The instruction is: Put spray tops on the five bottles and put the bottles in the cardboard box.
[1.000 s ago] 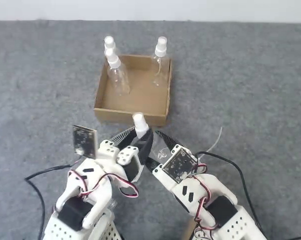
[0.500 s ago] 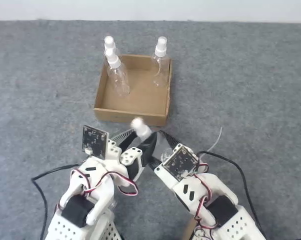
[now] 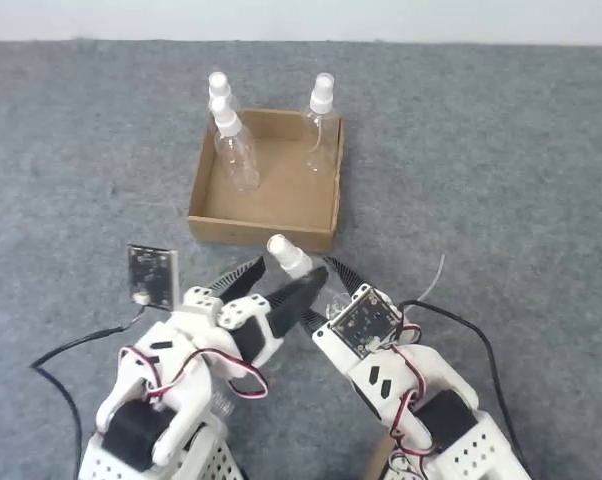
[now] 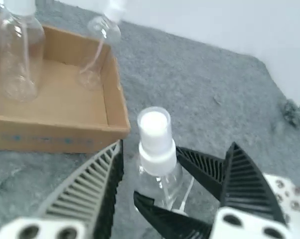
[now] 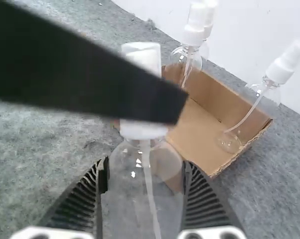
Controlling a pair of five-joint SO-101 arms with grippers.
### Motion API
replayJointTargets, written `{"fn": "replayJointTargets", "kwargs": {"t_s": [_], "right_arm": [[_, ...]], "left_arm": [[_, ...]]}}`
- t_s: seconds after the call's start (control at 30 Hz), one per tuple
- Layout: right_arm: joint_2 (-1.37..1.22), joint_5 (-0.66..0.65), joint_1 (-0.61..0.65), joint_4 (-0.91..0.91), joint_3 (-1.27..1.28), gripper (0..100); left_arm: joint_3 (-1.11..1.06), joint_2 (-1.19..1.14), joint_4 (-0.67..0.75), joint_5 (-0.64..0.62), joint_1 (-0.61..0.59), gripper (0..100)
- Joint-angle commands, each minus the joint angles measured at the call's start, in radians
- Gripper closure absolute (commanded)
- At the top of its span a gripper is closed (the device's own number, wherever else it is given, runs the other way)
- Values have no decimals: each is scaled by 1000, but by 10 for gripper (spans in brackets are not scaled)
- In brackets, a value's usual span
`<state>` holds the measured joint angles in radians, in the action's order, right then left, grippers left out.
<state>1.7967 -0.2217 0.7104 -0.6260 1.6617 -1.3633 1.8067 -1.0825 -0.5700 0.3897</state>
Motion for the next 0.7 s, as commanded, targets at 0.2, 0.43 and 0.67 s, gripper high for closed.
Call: {"fn": "replayJointTargets", "kwargs": {"t_s": [0.2,0.43,0.67], "right_arm": [[16,-2,-13,16,21,991],[16,-3,-18,19,18,991],[18,-3,-13,90,-6,991]], "left_arm": [[136,18,48,-109,-196,702],[136,18,46,-126,-305,702],[117,18,84,-196,-408,702]]}}
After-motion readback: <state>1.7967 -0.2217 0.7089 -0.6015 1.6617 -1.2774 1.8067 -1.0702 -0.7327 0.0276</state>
